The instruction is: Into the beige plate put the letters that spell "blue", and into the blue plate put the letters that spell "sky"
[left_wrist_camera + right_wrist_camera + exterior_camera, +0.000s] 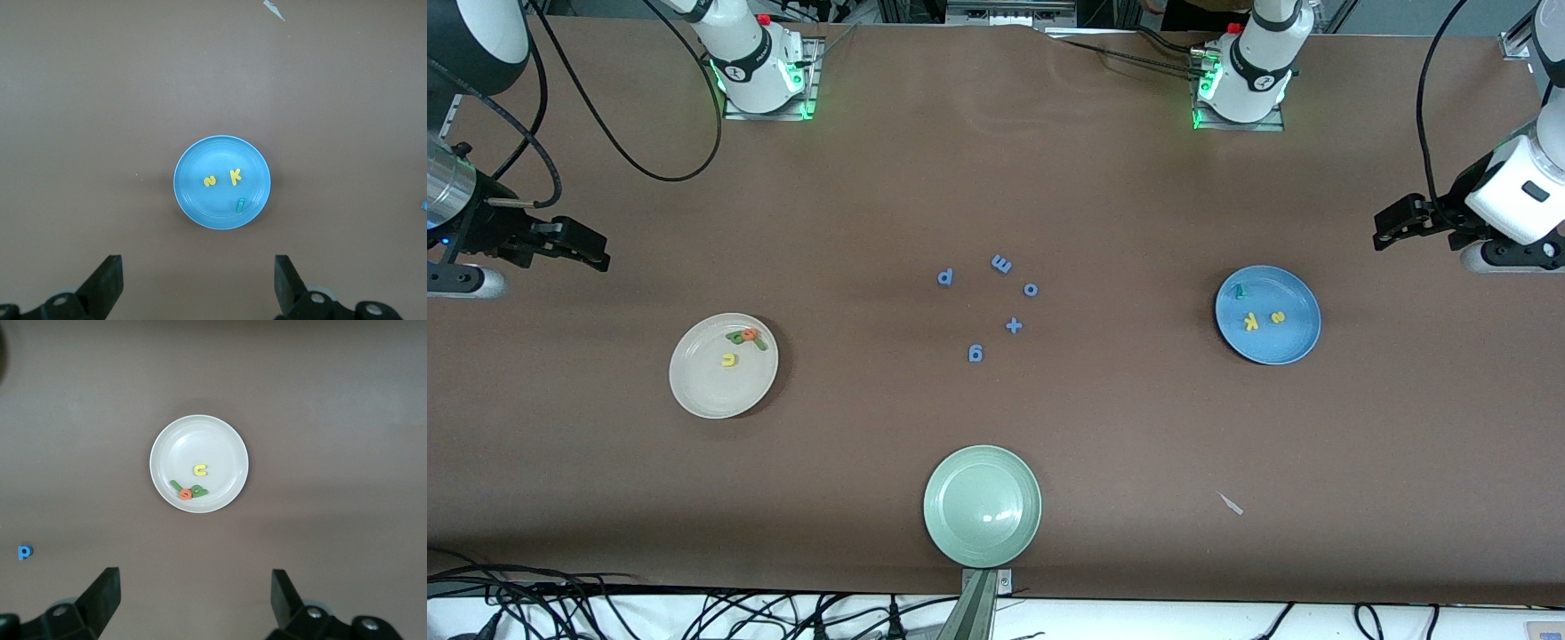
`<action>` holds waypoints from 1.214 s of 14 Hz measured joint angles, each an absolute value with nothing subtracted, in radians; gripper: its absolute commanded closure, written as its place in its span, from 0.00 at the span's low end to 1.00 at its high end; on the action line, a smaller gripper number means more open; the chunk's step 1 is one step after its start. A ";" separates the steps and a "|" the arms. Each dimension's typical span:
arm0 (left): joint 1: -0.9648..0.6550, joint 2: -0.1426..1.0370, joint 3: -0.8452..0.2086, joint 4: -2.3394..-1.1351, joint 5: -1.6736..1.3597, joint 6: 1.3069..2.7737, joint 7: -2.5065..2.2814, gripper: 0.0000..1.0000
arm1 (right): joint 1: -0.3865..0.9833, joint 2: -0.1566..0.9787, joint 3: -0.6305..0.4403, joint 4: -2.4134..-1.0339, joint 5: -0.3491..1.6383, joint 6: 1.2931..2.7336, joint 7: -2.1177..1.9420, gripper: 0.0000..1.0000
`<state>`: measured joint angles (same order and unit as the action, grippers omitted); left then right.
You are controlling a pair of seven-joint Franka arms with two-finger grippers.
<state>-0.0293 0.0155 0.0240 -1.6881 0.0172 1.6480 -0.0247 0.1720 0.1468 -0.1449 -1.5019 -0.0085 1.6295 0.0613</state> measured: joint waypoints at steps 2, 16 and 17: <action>-0.029 0.016 0.024 -1.688 0.017 1.648 -0.025 0.00 | 0.172 0.147 -0.145 -1.502 -0.008 1.629 0.062 0.00; -0.029 0.016 0.024 -1.688 0.017 1.647 -0.024 0.00 | 0.172 0.147 -0.145 -1.502 -0.018 1.661 0.060 0.00; -0.029 0.016 0.024 -1.688 0.017 1.647 -0.024 0.00 | 0.172 0.147 -0.145 -1.502 -0.018 1.662 0.060 0.00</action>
<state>-0.0293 0.0156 0.0240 -1.6881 0.0172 1.6474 -0.0242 0.1721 0.1468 -0.1448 -1.5018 -0.0182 1.6615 0.0601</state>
